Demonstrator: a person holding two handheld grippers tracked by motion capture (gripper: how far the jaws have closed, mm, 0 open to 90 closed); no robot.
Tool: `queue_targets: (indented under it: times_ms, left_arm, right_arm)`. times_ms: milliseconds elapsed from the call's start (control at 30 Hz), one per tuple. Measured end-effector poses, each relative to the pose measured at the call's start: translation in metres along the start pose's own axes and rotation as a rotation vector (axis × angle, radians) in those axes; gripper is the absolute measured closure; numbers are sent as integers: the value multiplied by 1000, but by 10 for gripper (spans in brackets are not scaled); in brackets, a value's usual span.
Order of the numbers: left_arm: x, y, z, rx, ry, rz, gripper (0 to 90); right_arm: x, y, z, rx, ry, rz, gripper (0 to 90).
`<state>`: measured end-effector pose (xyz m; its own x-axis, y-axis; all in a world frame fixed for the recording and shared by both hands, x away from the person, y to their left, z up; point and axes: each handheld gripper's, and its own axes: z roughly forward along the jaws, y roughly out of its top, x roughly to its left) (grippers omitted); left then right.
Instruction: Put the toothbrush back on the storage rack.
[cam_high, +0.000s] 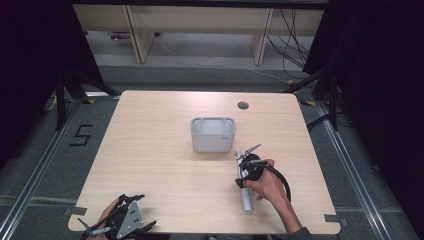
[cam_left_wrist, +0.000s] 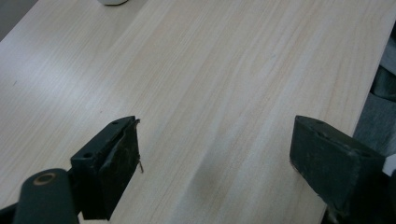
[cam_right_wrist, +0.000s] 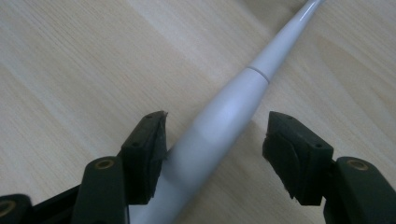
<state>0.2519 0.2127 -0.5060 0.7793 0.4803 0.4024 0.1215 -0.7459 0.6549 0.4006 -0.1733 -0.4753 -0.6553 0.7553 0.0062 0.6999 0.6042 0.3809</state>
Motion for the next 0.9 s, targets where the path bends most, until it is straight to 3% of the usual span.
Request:
queue_targets:
  times_ms: [67,167,233,267,300,333,433,533,600,700,733,900]
  left_arm:
    - [0,0,0,0,-4,0,154]
    - [0,0,-1,4,-12,4,154]
    - [0,0,0,1,-1,2,154]
    - [2,1,-2,18,-31,13,154]
    - [2,1,-2,18,-31,13,154]
    - [0,0,0,-2,4,-1,154]
    - [2,1,-2,18,-32,13,154]
    - [0,0,-1,4,-15,4,154]
    - [1,0,-1,11,-18,12,154]
    - [1,0,-1,8,-21,4,154]
    - [0,0,0,2,-14,-4,154]
    - [1,0,-1,13,-17,5,154]
  right_arm:
    - [0,0,1,7,8,21,414]
    - [-1,0,2,3,15,-12,451]
    - [-1,-1,2,25,15,14,476]
    - [-2,-1,2,30,18,16,498]
    - [-2,-1,2,30,18,16,498]
    - [-5,-2,2,25,31,3,532]
    - [-9,-4,0,32,26,5,564]
    - [-11,-6,-2,62,34,36,596]
    - [-16,-6,-2,66,23,-24,632]
    - [-15,-7,-3,94,33,-17,657]
    - [-16,-6,-3,115,31,-38,661]
    - [-18,-3,-4,161,40,-50,662]
